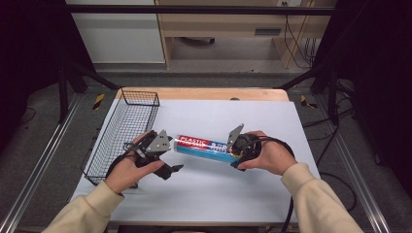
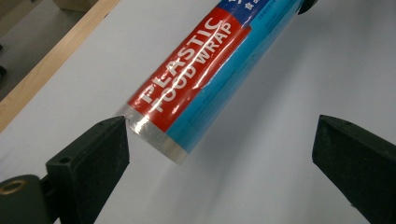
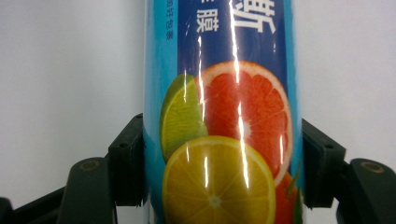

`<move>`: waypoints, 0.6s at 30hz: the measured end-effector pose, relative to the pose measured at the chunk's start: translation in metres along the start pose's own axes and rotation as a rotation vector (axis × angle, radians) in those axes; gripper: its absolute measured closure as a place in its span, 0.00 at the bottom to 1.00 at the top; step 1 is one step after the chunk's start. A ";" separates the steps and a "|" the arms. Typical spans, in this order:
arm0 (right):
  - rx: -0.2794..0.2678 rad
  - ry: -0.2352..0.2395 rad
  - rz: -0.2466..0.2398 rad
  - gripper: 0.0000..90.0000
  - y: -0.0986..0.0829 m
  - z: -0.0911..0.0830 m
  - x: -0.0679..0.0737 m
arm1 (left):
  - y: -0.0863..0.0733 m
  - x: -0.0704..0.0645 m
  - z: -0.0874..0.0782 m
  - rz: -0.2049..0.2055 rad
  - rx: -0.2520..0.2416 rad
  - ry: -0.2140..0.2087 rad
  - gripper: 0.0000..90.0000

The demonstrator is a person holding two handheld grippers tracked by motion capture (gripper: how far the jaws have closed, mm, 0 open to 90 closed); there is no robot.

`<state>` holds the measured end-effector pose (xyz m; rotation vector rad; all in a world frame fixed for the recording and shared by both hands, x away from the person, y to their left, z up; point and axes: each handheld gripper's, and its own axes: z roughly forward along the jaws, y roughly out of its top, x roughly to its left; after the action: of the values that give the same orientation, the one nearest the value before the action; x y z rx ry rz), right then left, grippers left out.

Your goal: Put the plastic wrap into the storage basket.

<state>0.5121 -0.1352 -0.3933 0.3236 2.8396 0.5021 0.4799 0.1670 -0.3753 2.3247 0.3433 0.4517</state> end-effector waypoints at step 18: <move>-0.038 -0.023 -0.060 0.36 0.014 -0.038 -0.003 | 0.057 0.032 0.001 0.135 0.004 -0.115 0.05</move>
<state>0.5069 -0.1347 -0.3527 0.2344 2.8042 0.5354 0.5154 0.1384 -0.3282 2.3753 0.1324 0.3800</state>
